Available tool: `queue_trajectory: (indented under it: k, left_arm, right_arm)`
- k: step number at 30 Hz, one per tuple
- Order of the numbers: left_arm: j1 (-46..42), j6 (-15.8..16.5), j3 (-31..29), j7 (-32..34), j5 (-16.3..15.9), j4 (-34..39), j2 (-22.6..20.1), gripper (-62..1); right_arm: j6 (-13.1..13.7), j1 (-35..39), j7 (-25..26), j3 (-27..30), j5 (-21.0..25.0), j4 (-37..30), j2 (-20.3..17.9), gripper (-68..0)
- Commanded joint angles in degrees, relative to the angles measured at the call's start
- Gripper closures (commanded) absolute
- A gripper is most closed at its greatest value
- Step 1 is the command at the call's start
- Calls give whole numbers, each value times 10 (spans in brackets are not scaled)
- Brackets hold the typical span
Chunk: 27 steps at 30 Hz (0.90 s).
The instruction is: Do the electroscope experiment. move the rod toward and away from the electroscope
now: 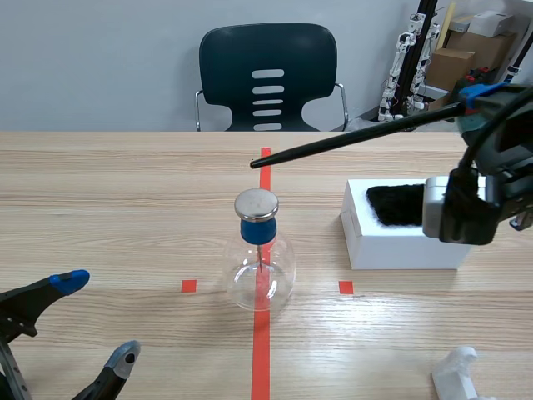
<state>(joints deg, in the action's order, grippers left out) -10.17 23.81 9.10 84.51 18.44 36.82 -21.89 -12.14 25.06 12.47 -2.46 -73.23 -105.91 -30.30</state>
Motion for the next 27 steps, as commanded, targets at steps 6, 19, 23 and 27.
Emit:
queue_trajectory:
  k: [6, 19, 23, 27]
  left_arm:
    - [-1, -1, 0, 10, -4, 3, 2, -623]
    - [-1, -1, 0, 10, -4, 3, 2, -623]
    - [-1, -1, 0, 10, -4, 3, 2, -623]
    - [-1, -1, 0, 10, -4, 3, 2, -623]
  right_arm:
    - [12, -11, -5, -9, -21, -5, -6, -11]
    - [-7, 41, 2, 53, 118, -40, -6, -11]
    - [-20, 102, 22, 118, 173, -76, -6, -11]
    - [-39, 173, 50, 181, 221, -101, -5, -11]
